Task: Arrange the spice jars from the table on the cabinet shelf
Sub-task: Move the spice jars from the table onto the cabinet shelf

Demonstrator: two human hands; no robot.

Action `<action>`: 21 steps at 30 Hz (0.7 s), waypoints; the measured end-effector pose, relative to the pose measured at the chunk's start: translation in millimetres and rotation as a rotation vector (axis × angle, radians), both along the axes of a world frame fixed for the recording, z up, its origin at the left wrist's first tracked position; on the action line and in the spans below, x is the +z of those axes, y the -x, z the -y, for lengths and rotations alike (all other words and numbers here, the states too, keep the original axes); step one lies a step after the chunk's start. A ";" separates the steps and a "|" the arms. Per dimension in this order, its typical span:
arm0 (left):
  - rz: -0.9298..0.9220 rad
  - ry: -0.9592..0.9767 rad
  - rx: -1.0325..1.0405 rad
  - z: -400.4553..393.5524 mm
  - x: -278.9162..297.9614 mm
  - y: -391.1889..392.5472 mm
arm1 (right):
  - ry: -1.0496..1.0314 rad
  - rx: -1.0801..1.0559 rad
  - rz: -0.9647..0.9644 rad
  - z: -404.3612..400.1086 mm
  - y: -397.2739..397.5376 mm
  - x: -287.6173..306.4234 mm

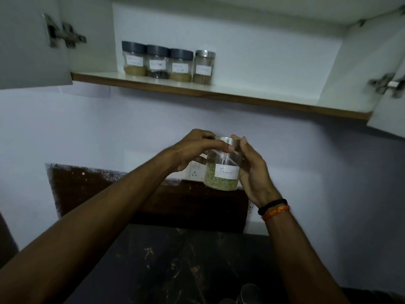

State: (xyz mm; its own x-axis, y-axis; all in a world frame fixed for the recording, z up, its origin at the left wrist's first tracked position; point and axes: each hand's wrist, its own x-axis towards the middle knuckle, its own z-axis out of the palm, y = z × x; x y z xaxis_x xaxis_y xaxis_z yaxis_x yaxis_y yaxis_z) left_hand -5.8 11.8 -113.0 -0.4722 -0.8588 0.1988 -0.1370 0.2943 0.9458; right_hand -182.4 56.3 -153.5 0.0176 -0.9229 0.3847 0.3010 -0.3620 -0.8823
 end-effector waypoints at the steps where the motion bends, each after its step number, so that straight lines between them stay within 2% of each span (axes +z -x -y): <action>1: -0.008 0.029 0.003 1.2 11.5 0.1 | 0.019 -0.027 0.050 3.0 1.9 10.1; 3: -0.026 0.087 0.019 2.9 36.5 -0.4 | 0.056 -0.115 0.117 11.9 7.0 29.9; 6: -0.030 0.174 0.033 5.9 74.3 -0.6 | 0.085 -0.350 0.040 28.1 14.3 56.6; 9: -0.053 0.239 0.048 10.4 112.2 -2.3 | 0.176 -0.643 -0.164 45.3 22.9 81.0; 11: -0.048 0.282 0.059 16.2 138.1 -4.6 | 0.259 -0.752 -0.342 58.1 29.2 98.9; 16: -0.032 0.349 0.095 34.4 187.5 -10.5 | 0.362 -0.898 -0.676 91.7 42.4 129.0; 21: 0.012 0.351 0.103 59.8 206.0 -10.9 | 0.319 -0.962 -0.981 126.0 50.1 137.4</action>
State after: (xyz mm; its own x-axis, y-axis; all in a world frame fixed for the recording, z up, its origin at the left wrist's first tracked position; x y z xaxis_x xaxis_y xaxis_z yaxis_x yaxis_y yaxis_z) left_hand 5.1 -48.0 93.0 -0.3911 -0.7824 0.4846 -0.1933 0.5847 0.7879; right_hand -232.5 -69.7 -16.1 -0.1816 -0.6039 0.7761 -0.8548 -0.2932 -0.4282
